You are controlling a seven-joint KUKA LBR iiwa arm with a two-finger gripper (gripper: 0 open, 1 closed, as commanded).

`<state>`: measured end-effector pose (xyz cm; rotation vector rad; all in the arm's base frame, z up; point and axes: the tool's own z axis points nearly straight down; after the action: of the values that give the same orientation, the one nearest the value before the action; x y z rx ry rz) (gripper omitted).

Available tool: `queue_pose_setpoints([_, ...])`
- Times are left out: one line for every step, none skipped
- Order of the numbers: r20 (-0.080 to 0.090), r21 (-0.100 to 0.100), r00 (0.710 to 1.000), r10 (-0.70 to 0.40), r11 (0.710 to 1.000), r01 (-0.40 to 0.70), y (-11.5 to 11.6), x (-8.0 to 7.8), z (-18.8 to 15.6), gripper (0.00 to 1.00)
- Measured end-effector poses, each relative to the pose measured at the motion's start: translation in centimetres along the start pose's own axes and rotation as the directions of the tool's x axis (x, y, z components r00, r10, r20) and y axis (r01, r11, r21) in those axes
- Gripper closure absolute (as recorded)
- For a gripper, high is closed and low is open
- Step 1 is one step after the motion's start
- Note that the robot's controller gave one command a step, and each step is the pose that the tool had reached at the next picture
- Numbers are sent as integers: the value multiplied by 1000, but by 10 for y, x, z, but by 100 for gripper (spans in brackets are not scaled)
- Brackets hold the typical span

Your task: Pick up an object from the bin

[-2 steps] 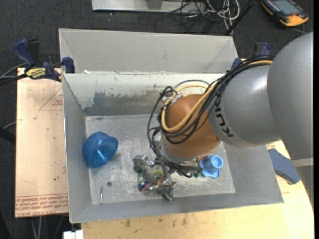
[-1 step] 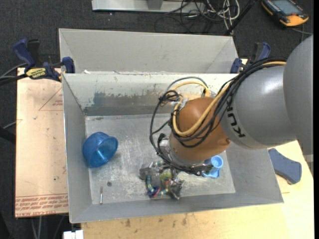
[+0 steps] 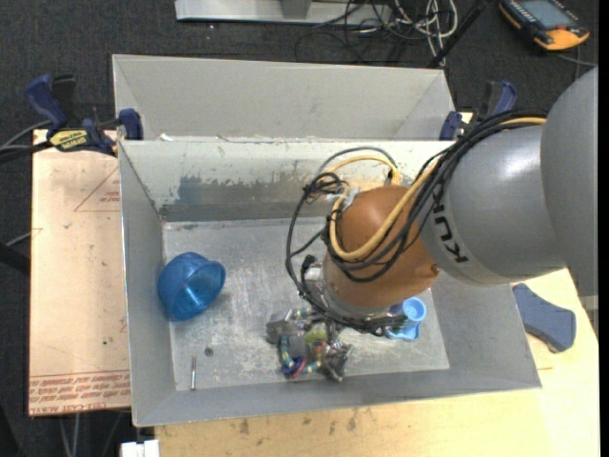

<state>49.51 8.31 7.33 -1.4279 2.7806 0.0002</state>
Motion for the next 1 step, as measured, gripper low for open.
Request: queue_pose_setpoints([-5,-4,1000,0,1000,0,1,1,-4,100])
